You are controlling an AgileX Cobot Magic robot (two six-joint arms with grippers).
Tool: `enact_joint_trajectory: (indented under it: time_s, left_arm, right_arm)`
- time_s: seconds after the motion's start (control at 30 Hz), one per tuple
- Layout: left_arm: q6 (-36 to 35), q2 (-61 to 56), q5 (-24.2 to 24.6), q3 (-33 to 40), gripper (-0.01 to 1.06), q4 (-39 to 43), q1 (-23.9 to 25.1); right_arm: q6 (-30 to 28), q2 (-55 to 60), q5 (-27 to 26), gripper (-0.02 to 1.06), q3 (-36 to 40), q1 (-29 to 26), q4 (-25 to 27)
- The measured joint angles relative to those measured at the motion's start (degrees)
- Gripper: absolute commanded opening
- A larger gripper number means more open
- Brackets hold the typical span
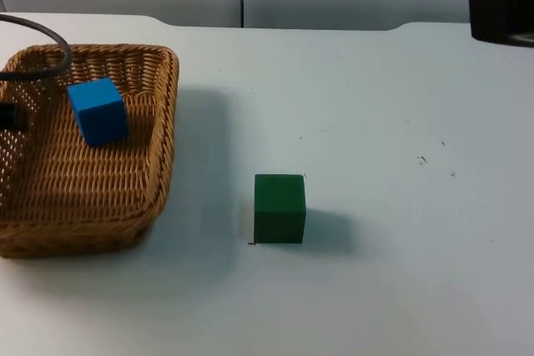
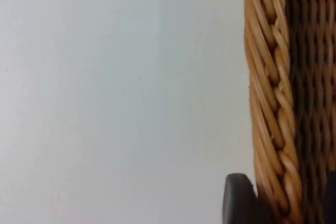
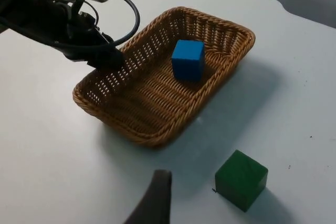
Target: Pick up the basket with the left hand and place the blue cube into the basket with the right hand.
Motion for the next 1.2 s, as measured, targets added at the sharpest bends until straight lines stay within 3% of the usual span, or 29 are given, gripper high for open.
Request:
enact_joint_trajectory:
  time_s: [0.03, 0.13, 0.7, 0.8, 1.03, 1.2]
  left_arm:
    - [0.0, 0.0, -0.2, 0.0, 0.58, 0.4, 0.0]
    - [0.0, 0.0, -0.4, 0.0, 0.67, 1.5, 0.0]
    - [0.1, -4.6, -1.9, 0.0, 0.68, 8.1, 0.0]
    - [0.2, -8.2, -0.4, 0.0, 0.68, 8.1, 0.0]
    - [-2.2, -24.8, 11.0, 0.0, 0.68, 7.7, 0.0]
    - [-3.5, -36.9, 15.7, 0.0, 0.68, 7.7, 0.0]
  right_arm:
    - [0.0, 0.0, 0.0, 0.87, 0.0, 0.0, 0.0]
    - [0.0, 0.0, 0.0, 0.87, 0.0, 0.0, 0.0]
    - [0.0, 0.0, 0.0, 0.87, 0.0, 0.0, 0.0]
    - [0.0, 0.0, 0.0, 0.87, 0.0, 0.0, 0.0]
    - [-3.3, -0.6, 0.1, 0.87, 0.0, 0.0, -0.3]
    - [-4.4, -3.2, 1.9, 0.87, 0.0, 0.0, -0.8]
